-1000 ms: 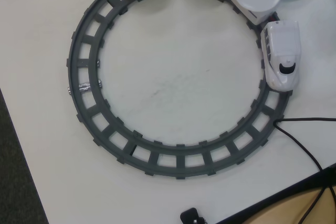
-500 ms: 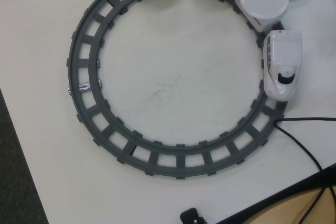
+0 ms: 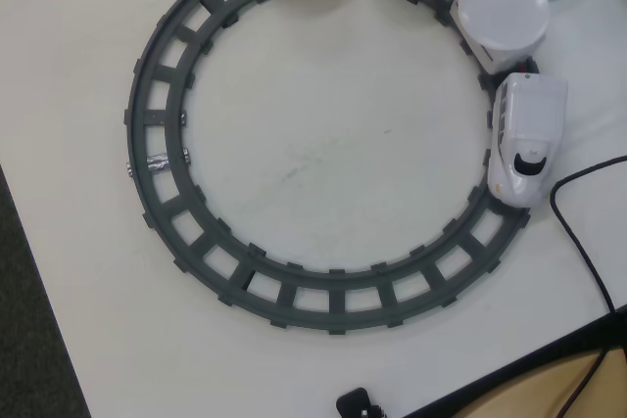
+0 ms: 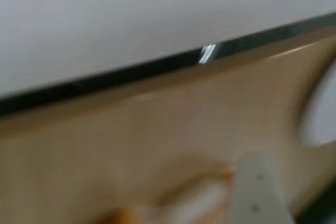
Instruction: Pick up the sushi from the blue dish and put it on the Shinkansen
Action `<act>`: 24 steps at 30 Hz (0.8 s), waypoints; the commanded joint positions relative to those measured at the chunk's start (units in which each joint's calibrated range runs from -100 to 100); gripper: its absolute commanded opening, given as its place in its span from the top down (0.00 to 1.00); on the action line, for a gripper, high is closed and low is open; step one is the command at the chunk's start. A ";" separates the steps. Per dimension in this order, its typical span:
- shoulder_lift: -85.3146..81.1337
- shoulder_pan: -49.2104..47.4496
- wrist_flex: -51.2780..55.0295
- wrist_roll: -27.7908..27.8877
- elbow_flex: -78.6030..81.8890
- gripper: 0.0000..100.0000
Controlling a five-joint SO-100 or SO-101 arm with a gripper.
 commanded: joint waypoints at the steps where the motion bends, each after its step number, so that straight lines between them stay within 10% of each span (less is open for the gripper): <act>1: 10.17 -5.43 5.30 6.50 -19.28 0.63; 14: 52.68 -10.01 38.16 27.06 -73.14 0.63; 24: 68.21 -8.78 41.16 36.13 -87.87 0.63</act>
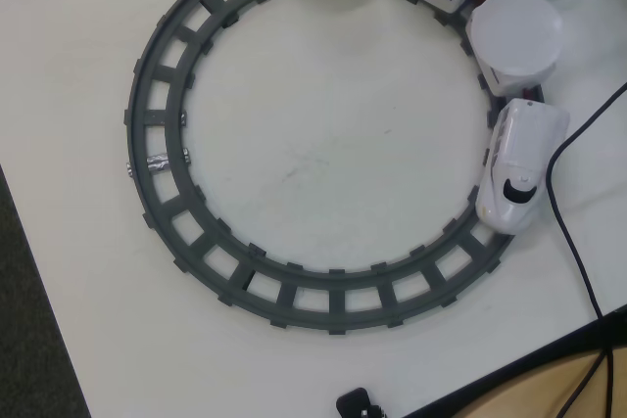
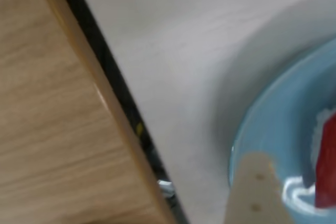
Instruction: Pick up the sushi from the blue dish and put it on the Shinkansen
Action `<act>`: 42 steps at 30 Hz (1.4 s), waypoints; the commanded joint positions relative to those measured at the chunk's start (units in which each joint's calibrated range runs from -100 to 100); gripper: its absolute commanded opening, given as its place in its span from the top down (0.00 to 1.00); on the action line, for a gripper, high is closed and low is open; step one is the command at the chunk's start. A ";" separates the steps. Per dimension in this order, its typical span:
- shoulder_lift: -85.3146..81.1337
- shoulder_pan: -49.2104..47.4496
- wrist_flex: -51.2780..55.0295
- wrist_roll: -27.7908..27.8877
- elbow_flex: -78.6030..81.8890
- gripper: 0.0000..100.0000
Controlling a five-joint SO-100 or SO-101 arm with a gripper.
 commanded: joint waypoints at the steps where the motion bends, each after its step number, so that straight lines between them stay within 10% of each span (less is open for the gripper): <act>1: 1.01 0.04 0.30 1.99 -3.40 0.63; 19: 8.10 -0.84 -17.75 1.52 -2.86 0.64; 42: 3.93 -0.22 -17.50 1.52 0.19 0.98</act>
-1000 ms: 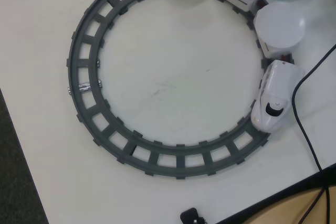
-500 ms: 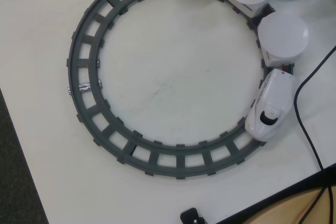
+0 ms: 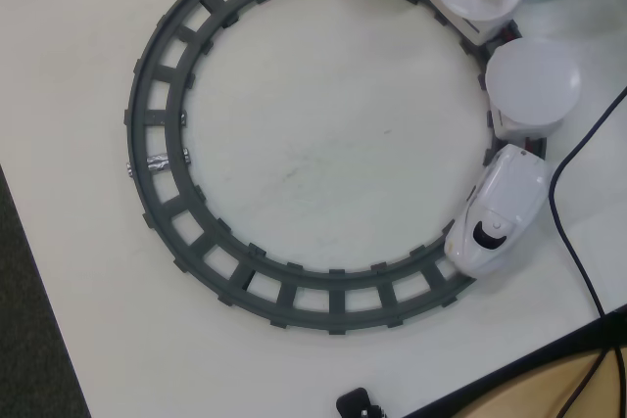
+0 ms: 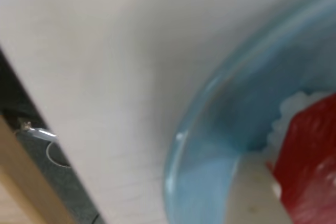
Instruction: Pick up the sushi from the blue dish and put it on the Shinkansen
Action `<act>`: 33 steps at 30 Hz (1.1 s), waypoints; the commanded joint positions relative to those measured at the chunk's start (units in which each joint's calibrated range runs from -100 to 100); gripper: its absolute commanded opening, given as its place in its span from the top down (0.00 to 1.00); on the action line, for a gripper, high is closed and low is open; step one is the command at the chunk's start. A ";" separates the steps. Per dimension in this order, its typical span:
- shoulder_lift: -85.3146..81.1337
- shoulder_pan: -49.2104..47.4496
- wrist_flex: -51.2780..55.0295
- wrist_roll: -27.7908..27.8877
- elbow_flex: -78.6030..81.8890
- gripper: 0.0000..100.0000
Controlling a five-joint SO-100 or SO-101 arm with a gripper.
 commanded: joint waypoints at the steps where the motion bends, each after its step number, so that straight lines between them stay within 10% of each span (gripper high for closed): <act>1: -9.19 2.27 2.86 0.16 -0.89 0.98; 20: -81.34 -20.00 9.97 -3.83 64.82 0.98; 33: -86.10 -44.30 -2.78 -10.28 84.21 0.98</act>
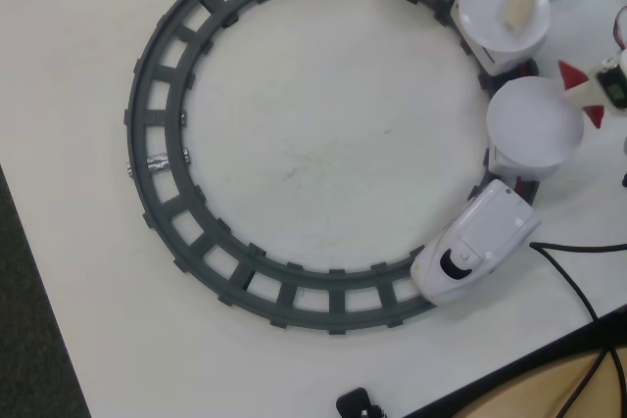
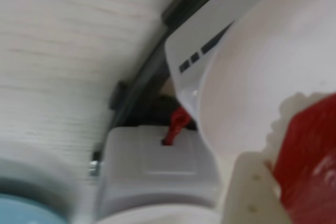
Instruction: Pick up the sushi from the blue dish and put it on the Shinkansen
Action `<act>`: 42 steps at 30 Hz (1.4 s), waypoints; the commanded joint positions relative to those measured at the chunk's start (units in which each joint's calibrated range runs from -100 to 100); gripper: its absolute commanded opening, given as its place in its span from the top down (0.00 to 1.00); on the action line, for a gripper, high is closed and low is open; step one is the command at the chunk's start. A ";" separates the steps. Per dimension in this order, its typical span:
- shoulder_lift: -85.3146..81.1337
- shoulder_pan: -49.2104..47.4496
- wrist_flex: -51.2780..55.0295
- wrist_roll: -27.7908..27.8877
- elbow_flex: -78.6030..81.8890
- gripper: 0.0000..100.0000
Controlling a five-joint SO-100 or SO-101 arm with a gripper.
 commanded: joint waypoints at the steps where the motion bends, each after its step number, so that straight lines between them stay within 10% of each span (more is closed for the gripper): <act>1: -1.55 -5.69 -2.17 -1.70 1.18 0.98; 23: 11.06 -13.44 -13.72 -4.48 3.97 0.97; 33: 10.89 -13.61 -2.26 -6.63 -5.46 0.73; 42: -2.22 -10.89 -2.26 -24.04 -16.05 0.71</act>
